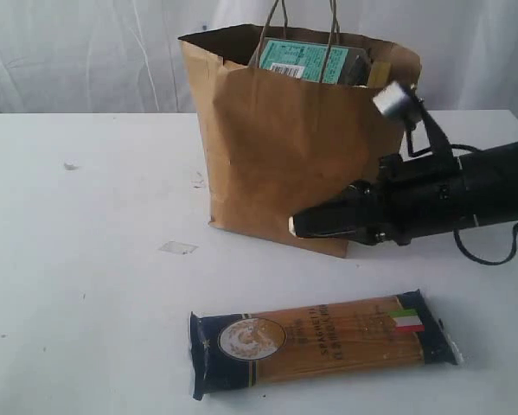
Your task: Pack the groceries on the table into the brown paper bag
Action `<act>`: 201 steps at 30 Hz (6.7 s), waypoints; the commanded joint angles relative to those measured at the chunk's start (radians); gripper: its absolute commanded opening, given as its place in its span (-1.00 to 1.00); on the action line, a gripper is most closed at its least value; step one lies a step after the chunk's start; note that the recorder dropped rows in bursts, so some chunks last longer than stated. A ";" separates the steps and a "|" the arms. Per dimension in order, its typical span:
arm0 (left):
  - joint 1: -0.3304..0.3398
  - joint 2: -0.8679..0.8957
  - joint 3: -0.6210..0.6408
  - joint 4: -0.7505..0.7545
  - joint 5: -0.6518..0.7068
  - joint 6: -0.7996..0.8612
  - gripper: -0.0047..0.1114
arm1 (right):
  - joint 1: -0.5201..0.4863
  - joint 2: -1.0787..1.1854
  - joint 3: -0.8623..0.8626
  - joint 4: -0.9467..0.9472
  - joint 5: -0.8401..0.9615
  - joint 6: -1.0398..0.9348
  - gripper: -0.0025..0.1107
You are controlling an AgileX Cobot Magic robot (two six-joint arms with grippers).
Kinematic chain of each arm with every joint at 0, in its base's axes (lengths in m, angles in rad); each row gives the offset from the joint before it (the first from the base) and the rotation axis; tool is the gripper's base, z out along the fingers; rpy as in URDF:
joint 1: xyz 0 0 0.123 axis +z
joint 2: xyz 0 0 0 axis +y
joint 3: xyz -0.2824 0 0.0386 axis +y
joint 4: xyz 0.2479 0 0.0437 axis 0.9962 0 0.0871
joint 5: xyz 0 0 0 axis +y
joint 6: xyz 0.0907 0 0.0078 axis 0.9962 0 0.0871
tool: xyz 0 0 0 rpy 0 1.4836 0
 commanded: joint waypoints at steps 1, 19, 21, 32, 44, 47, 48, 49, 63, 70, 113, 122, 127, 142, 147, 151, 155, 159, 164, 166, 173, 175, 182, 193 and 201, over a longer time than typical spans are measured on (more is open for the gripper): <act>-0.007 -0.004 0.003 -0.005 -0.003 -0.003 -0.92 | 0.000 -0.145 0.004 -0.025 0.129 0.010 -0.96; -0.007 -0.004 0.003 -0.005 -0.003 -0.003 -0.92 | -0.031 -0.107 -0.380 -0.684 -0.529 0.754 -0.96; -0.007 -0.004 0.003 -0.005 -0.003 -0.003 -0.92 | -0.032 -0.081 -0.421 -0.800 -0.537 0.890 -0.96; -0.007 -0.004 0.003 -0.005 -0.003 -0.003 -0.92 | -0.032 -0.038 -0.455 -0.846 -0.587 0.879 -0.96; -0.007 -0.004 0.003 -0.005 -0.003 -0.003 -0.92 | -0.032 -0.034 -0.455 -0.843 -0.609 0.877 -0.64; -0.007 -0.004 0.003 -0.005 -0.003 -0.003 -0.92 | -0.032 -0.034 -0.455 -0.843 -0.609 0.877 -0.64; -0.007 -0.004 0.003 -0.005 -0.003 -0.003 -0.92 | -0.032 -0.034 -0.455 -0.843 -0.608 0.877 -0.64; -0.007 -0.004 0.003 -0.005 -0.003 -0.003 -0.92 | -0.032 -0.034 -0.455 -0.843 -0.603 0.877 -0.64; -0.007 -0.004 0.003 -0.005 -0.003 -0.003 -0.92 | -0.019 -0.218 -0.448 -0.850 -0.416 0.849 -0.96; -0.007 -0.004 0.003 -0.005 -0.003 -0.003 -0.92 | 0.146 -0.363 -0.448 -0.850 -0.318 0.773 -0.96; -0.007 -0.004 0.003 -0.005 -0.003 -0.003 -0.92 | 0.617 0.316 -0.389 -1.140 -0.359 0.549 0.55; -0.007 -0.004 0.003 -0.005 -0.003 -0.003 -0.92 | 0.617 0.316 -0.389 -1.130 -0.371 0.567 0.55; -0.007 -0.004 0.003 -0.005 -0.003 -0.003 -0.92 | 0.617 0.317 -0.389 -1.136 -0.393 0.650 0.55; -0.007 -0.004 0.003 -0.005 -0.003 -0.003 -0.92 | 0.617 0.317 -0.389 -1.180 -0.277 0.752 0.73; -0.007 -0.004 0.003 -0.005 -0.003 -0.003 -0.92 | 0.617 0.321 -0.389 -1.217 -0.298 0.741 0.72; -0.007 -0.004 0.003 -0.005 -0.003 -0.003 -0.92 | 0.617 0.354 -0.389 -1.344 -0.309 0.571 0.72; -0.007 -0.004 0.003 -0.005 -0.003 -0.003 -0.92 | 0.617 0.403 -0.389 -1.345 -0.315 0.499 0.72; -0.007 -0.004 0.003 -0.005 -0.003 -0.003 -0.92 | 0.617 0.435 -0.389 -1.343 -0.318 0.499 0.72; -0.007 -0.004 0.003 -0.005 -0.003 -0.003 -0.92 | 0.617 0.450 -0.389 -1.339 -0.312 0.538 0.62; -0.007 -0.004 0.003 -0.005 -0.003 -0.003 -0.92 | 0.617 0.450 -0.389 -1.339 -0.301 0.607 0.31; -0.007 -0.004 0.003 -0.005 -0.003 -0.003 -0.92 | 0.617 0.450 -0.389 -1.339 -0.194 0.645 -0.86; -0.007 -0.004 0.003 -0.005 -0.003 -0.003 -0.92 | 0.617 0.450 -0.389 -1.339 -0.173 0.645 -0.95; -0.007 -0.004 0.003 -0.005 -0.003 -0.003 -0.92 | 0.617 0.445 -0.391 -1.343 -0.121 0.783 -0.96; -0.007 -0.004 0.003 -0.005 -0.003 -0.003 -0.92 | 0.617 0.204 -0.391 -1.345 -0.210 1.028 -0.96; -0.007 -0.004 0.003 -0.005 -0.003 -0.003 -0.92 | 0.617 -0.129 -0.391 -1.346 -0.488 1.090 -0.96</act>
